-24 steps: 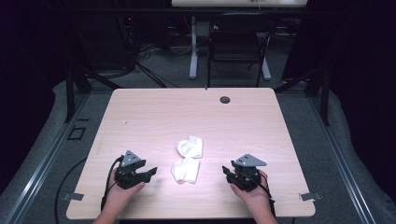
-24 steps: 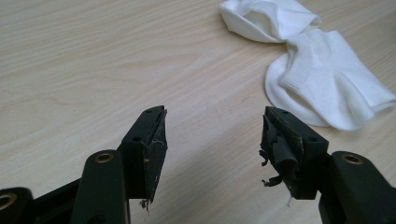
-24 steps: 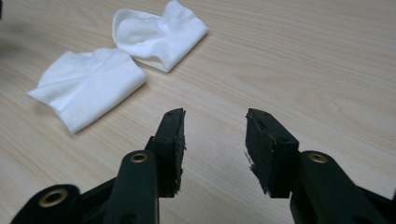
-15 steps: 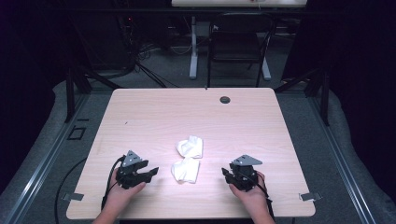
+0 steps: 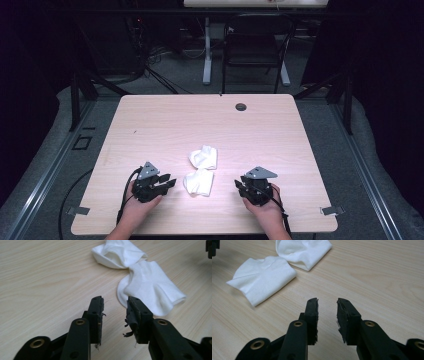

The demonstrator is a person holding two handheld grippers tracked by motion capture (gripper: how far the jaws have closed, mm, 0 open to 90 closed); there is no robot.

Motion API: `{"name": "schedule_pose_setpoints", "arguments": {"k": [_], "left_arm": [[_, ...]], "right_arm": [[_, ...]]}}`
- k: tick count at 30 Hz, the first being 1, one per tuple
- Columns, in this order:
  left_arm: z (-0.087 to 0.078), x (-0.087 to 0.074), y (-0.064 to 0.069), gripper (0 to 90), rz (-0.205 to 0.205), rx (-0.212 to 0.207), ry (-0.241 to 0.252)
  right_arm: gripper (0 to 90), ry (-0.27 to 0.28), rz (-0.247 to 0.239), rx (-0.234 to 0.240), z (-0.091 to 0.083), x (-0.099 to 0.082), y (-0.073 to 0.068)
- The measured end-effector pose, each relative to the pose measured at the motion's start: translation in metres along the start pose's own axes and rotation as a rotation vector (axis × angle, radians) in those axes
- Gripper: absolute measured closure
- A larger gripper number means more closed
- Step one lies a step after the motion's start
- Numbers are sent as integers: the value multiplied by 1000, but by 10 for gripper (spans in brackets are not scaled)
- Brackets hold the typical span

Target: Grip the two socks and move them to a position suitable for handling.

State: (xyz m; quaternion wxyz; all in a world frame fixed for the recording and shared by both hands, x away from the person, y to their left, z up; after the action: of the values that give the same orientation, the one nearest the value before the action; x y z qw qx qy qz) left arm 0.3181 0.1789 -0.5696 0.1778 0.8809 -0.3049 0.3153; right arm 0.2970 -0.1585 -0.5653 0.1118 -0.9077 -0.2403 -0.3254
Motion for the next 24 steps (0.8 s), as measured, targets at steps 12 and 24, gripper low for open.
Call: {"name": "schedule_pose_setpoints", "arguments": {"k": [12,24], "left_arm": [[22,19,18,898,56,-8,-30],[38,14,23,897,80,-14,-97]], "right_arm": [[715,11,0,11,-1,2,-1],[701,10,10,23,3,1,-2]]}}
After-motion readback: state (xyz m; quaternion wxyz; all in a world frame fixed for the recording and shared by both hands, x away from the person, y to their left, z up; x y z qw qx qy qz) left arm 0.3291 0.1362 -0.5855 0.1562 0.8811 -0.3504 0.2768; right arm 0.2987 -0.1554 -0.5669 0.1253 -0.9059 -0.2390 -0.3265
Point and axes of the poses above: each handheld gripper's, and its own axes: z roughly forward along the jaws, x roughly out of its top, y roughly to its right, the point moved 1 cm from there along z, roughly forward along the jaws, and after that the axes turned 10 degrees about -y, right-handed, at the moved point
